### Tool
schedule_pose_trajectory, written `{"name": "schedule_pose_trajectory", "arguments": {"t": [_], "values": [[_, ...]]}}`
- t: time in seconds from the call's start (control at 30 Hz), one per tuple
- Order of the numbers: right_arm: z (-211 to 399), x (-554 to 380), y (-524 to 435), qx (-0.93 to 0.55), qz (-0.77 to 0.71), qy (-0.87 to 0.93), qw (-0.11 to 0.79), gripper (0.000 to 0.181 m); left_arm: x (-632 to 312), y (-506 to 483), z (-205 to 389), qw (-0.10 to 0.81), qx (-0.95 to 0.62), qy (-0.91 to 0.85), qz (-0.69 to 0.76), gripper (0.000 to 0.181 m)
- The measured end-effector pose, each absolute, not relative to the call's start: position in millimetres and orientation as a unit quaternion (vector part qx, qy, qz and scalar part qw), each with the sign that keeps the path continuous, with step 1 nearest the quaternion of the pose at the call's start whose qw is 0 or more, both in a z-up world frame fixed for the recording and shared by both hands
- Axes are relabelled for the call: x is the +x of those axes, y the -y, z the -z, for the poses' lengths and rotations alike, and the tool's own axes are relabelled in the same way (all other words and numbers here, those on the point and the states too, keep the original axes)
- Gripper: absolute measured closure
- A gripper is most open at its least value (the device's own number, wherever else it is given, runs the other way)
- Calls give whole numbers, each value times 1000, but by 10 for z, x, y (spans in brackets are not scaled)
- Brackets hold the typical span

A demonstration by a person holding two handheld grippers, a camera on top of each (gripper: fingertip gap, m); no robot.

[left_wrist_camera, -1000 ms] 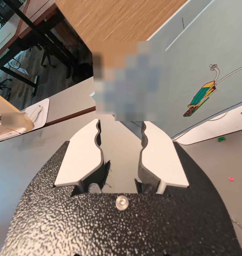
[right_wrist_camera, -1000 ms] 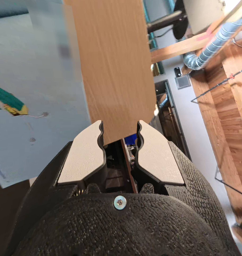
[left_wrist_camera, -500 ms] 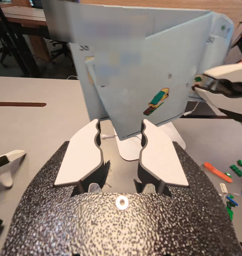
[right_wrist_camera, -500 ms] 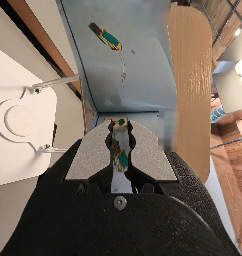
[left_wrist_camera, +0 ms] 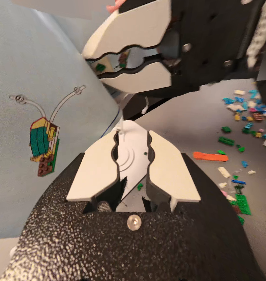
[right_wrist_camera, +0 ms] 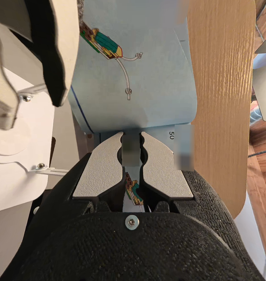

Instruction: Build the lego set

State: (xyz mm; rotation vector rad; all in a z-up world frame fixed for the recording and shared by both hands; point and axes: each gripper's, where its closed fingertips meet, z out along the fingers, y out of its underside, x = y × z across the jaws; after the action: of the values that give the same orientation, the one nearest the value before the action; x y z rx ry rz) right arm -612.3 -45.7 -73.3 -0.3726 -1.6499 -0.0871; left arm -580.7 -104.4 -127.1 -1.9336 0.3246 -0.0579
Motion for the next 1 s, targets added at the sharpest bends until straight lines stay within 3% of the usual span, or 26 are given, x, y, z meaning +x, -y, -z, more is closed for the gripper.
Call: {"name": "schedule_pose_trajectory", "arguments": {"t": [0.13,0.23,0.33,0.4,0.53,0.63,0.73,0.8,1.0], "values": [[718,-6120,602,-80,9,719,691,167,-6149,1068,1227,564,-822,-74,-33,163],[790,-6140,735,-25,-6,726,687,168,-6239,1166,1193,575,-817,-37,-31,159],[811,-6194,757,-31,-14,740,672,168,-6262,1342,1302,559,-829,-21,-22,159],[816,-6220,750,-35,-8,750,660,168,-6218,1491,1425,544,-839,-8,9,175],[833,-6255,750,-35,14,764,644,169,-6241,1695,1723,519,-850,60,72,181],[850,-6264,737,-40,20,769,637,171,-6443,1729,1794,550,-812,166,100,165],[868,-6261,713,-44,20,770,636,172,-6538,1703,1707,605,-731,254,188,129],[879,-6260,698,-45,22,769,637,173,-6624,1679,1613,643,-664,296,243,117],[887,-6271,689,-46,24,767,639,175,-6996,1751,1503,716,-474,393,330,129]]}}
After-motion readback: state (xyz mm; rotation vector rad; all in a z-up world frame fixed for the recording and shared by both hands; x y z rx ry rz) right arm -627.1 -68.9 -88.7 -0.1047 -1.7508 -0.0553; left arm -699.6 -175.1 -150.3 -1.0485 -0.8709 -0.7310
